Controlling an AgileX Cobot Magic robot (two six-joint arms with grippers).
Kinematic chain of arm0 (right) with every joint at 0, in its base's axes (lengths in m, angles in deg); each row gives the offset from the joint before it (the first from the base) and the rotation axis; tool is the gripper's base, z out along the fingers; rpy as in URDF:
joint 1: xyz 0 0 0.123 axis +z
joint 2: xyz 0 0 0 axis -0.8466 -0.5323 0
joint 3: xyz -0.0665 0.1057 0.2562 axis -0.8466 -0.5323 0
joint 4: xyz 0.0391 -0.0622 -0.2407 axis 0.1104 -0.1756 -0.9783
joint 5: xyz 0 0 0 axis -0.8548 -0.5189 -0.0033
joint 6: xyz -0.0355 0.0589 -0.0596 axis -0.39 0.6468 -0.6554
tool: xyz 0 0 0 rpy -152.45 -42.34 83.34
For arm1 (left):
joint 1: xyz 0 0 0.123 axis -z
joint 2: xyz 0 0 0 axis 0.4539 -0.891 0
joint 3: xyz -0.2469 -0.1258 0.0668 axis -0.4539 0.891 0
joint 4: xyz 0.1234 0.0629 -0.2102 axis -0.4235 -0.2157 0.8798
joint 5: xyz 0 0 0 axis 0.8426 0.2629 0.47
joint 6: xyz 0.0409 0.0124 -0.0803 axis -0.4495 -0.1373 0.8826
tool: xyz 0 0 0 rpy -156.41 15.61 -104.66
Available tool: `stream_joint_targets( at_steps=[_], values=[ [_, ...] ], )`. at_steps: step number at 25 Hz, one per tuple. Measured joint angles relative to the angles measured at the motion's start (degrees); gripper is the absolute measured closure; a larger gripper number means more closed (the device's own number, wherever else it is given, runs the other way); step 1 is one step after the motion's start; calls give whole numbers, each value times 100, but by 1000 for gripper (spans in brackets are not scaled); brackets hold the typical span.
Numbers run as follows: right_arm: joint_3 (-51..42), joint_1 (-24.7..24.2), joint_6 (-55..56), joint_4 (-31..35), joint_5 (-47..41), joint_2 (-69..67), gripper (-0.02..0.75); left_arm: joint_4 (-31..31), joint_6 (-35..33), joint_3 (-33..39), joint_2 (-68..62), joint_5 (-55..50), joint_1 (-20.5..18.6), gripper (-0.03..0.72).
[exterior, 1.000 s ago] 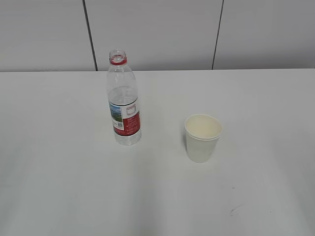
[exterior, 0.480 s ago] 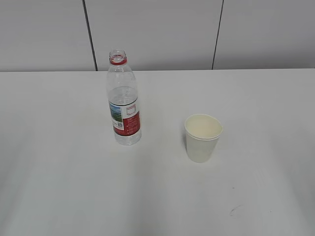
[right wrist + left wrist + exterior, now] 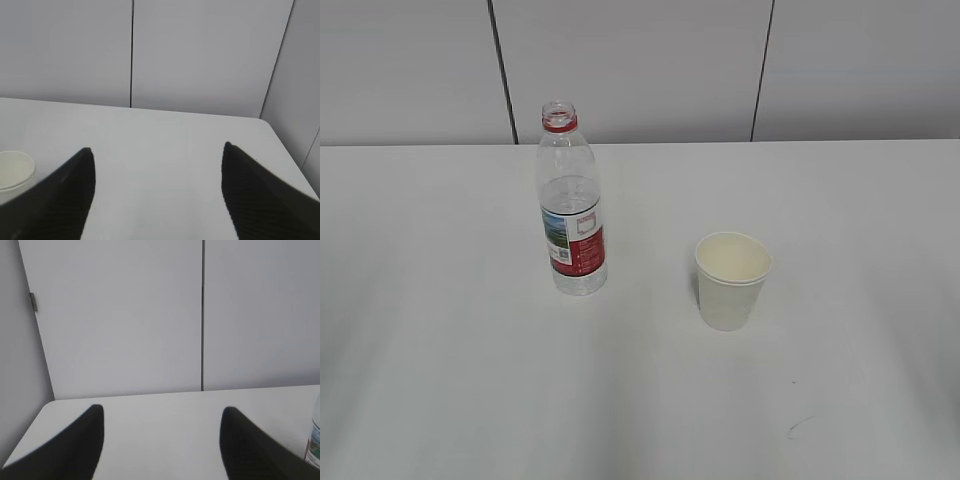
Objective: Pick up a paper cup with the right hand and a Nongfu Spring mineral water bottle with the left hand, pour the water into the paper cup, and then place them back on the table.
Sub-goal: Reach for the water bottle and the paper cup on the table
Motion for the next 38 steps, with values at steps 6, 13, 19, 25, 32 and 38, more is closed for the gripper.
stream_joint_targets(
  at_steps=[6,13,19,25,32,38],
  values=[
    [0,0,0,0,862,-848,157,0,0,0,-508,589,0,245],
    [0,0,0,0,2142,-1949,157,0,0,0,-1085,1238,0,245],
    [0,0,0,0,3433,-2935,157,0,0,0,-1184,1623,0,245],
    [0,0,79,-984,4211,-4161,157,0,19,0,-1245,1635,0,245],
    [20,0,550,-1833,5181,-5244,157,0,248,0,-1901,1766,0,245],
    [45,0,815,-2284,5307,-5689,157,-35,413,0,-2675,2256,0,245]
  ],
)
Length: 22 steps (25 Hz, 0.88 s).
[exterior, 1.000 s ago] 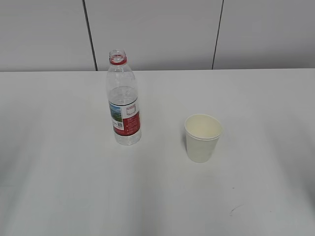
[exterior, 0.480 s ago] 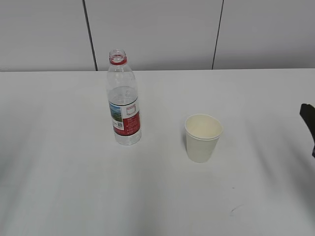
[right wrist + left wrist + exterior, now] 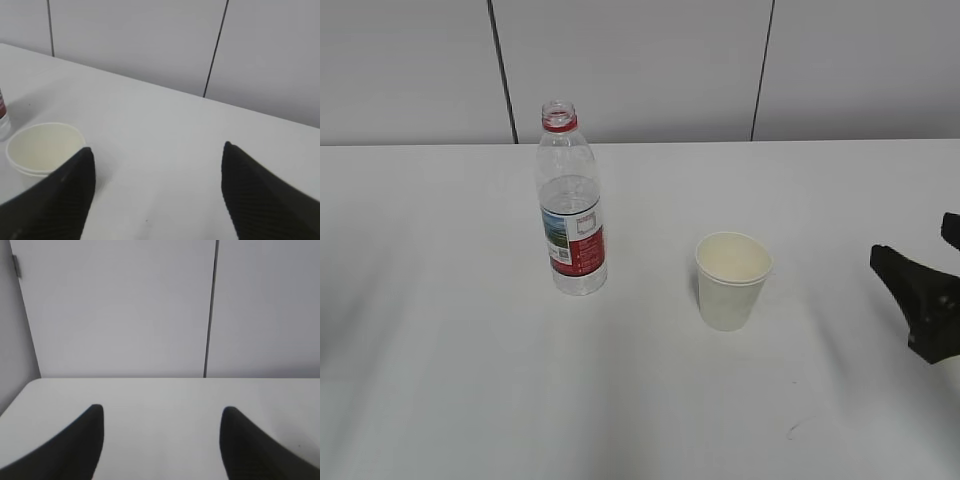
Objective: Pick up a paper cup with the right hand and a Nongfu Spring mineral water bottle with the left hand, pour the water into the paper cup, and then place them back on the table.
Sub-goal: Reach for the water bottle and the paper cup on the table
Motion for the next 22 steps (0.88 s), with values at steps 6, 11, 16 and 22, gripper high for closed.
stream_joint_targets(
  at_steps=[6,11,16,22],
  values=[
    [0,0,33,-344,9,-238,157,-875,511,-5,-883,741,0,245],
    [10,0,44,-463,251,-552,157,-1641,615,-28,-1713,1701,0,245],
    [20,0,55,-607,560,-991,157,-1659,809,-57,-2418,1996,0,245],
    [29,0,55,-650,877,-1472,157,-1665,1079,-140,-2955,2075,0,245]
  ],
)
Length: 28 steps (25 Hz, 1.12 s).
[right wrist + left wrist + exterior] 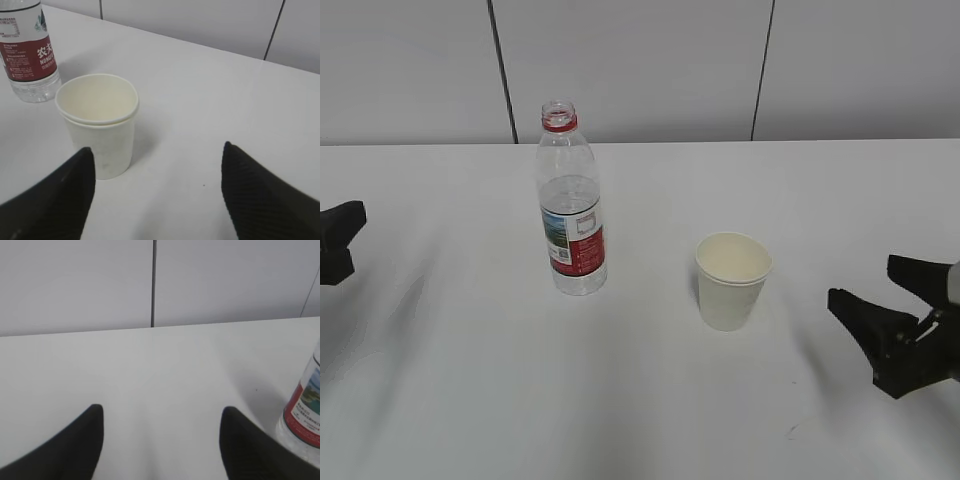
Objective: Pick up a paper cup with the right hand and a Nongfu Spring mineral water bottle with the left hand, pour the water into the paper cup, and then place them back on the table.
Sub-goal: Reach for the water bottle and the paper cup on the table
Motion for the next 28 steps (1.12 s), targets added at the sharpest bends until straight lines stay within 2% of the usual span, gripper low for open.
stream_joint_targets(
  at_steps=[8,13,20,28],
  values=[
    [13,0,0,-113,-14,-109,157,-443,125,-234,-147,-78,0,246],
    [13,0,25,-134,-28,-109,157,-934,192,-332,-147,-176,31,258],
    [13,0,264,-493,-17,-109,157,-1013,226,-375,-439,-324,438,260],
    [27,0,428,-637,-27,-123,157,-1018,226,-375,-542,-356,466,260]
  ],
)
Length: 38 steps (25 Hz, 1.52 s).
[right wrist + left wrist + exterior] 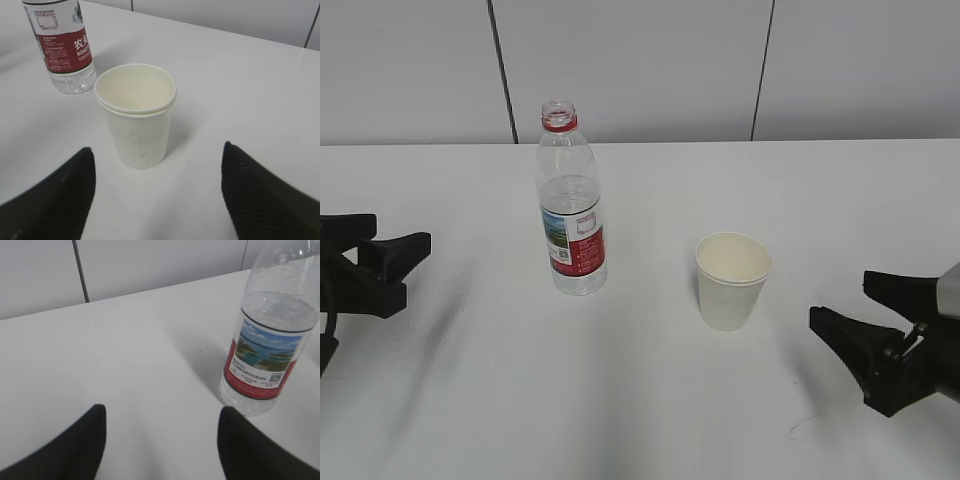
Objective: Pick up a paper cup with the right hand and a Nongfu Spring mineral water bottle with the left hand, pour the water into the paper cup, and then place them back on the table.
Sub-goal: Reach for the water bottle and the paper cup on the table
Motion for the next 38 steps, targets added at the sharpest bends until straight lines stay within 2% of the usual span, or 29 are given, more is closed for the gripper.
stream_joint_targets(
  at_steps=[7,16,26,38],
  values=[
    [467,0,0,-540,77,-782,157,0,0,-38,-93,-63,0,260],
    [1171,0,0,-590,113,-2127,157,-148,0,-328,-758,66,26,260],
    [2170,213,0,-772,122,-2748,157,-153,2,-478,-906,172,30,260],
    [2881,553,10,-1010,134,-3190,157,-160,2,-478,-906,271,30,260]
  ],
)
